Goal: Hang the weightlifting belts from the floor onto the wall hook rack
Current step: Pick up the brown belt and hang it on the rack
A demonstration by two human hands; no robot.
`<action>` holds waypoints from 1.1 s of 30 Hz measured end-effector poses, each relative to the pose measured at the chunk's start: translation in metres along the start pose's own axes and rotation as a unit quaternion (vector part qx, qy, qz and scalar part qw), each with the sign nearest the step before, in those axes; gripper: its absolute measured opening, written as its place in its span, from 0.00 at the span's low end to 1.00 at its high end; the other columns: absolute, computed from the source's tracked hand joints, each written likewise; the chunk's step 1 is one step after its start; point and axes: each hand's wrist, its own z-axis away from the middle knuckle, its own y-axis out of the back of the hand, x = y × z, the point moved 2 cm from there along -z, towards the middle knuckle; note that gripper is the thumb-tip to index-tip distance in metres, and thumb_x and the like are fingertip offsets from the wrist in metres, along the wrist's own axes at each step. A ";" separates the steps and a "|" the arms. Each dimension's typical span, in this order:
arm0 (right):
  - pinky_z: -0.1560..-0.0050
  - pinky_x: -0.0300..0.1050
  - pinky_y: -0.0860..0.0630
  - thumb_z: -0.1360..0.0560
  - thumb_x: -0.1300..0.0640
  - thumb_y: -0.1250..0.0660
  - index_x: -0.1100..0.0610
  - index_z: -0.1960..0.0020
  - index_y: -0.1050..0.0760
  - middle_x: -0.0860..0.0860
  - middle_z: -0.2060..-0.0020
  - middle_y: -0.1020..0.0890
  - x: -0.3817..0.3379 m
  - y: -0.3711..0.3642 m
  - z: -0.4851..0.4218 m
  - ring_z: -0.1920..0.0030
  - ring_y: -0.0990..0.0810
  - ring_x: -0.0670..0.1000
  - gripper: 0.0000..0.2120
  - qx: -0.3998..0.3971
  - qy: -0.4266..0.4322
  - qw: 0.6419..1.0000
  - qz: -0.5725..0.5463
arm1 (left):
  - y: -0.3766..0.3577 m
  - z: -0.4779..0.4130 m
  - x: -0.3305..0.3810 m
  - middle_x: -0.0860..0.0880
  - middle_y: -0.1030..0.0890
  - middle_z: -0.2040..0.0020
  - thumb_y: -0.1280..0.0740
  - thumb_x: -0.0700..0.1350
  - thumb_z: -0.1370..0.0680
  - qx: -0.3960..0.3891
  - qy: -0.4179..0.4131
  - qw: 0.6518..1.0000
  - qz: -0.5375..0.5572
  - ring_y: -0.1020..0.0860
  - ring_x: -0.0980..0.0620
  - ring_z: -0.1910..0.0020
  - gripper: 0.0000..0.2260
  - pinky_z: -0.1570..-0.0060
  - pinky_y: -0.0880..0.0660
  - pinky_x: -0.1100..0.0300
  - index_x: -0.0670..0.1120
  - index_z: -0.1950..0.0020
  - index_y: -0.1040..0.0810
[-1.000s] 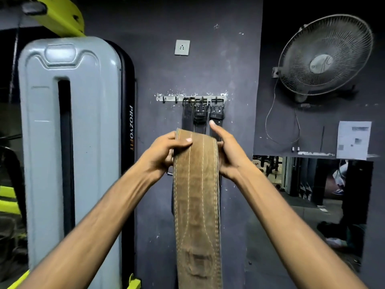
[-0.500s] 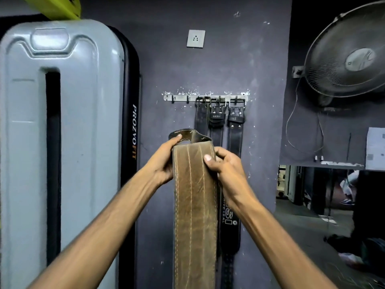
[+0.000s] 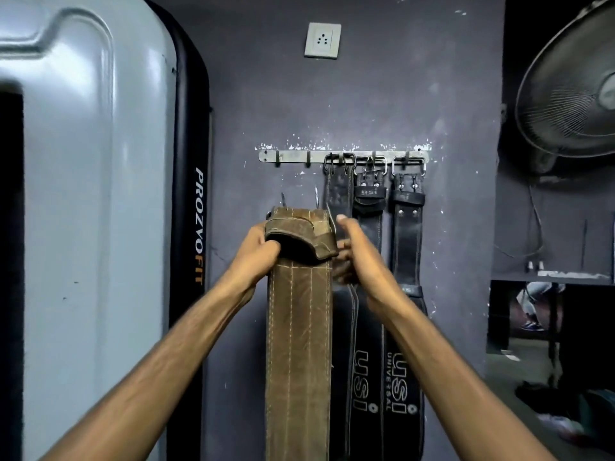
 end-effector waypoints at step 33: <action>0.65 0.27 0.27 0.24 0.73 0.38 0.58 0.23 0.34 0.50 0.20 0.40 0.003 -0.021 -0.294 0.55 0.18 0.42 0.31 0.193 0.384 0.847 0.312 | -0.049 -0.269 -0.080 0.39 0.21 0.36 0.39 0.36 0.23 0.134 -0.093 0.942 -0.295 0.22 0.41 0.43 0.35 0.52 0.32 0.59 0.44 0.19 0.52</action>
